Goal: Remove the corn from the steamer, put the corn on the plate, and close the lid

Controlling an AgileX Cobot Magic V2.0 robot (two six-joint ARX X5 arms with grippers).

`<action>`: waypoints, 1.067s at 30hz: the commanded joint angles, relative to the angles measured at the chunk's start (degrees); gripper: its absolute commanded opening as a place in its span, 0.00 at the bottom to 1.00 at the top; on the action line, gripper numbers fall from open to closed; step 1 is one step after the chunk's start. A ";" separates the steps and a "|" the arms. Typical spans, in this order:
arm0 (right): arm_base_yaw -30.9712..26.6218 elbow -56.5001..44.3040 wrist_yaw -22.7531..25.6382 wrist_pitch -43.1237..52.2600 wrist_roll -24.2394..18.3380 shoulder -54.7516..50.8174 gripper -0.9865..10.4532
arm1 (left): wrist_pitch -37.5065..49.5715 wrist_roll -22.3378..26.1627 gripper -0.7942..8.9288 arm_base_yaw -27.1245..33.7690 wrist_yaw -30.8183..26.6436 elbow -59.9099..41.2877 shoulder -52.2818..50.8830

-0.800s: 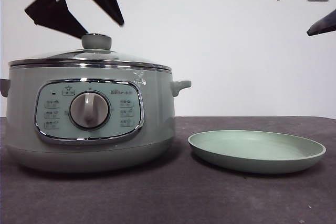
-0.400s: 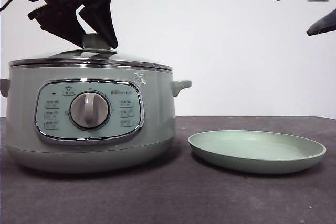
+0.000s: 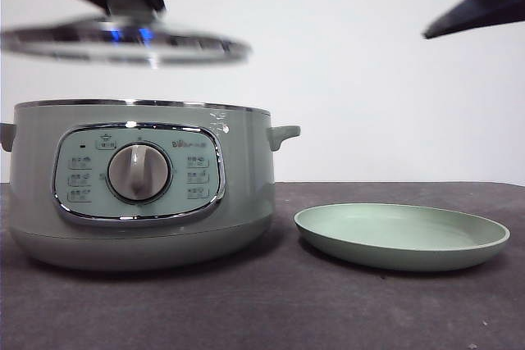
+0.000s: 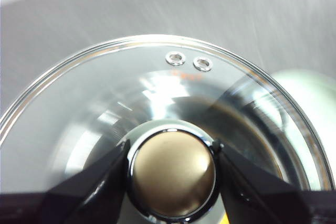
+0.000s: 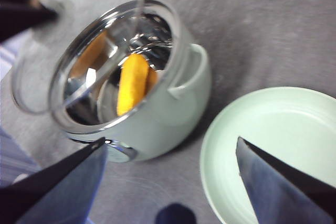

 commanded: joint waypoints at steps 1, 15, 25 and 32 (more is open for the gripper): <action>3.98 4.09 0.26 -0.11 -0.57 4.52 0.44 | 1.33 1.05 0.07 -0.07 -4.55 1.03 -5.27; 23.65 39.32 16.74 -18.67 -8.72 36.92 0.44 | -11.65 1.29 0.07 -0.07 -21.44 1.03 -30.69; 29.05 53.46 24.41 -24.37 -11.08 51.87 0.44 | -18.34 -0.66 0.07 -0.07 -23.08 1.03 -39.19; 30.97 54.31 27.17 -21.79 -12.52 57.57 0.44 | -20.74 -2.19 0.07 -0.07 -23.87 1.03 -39.58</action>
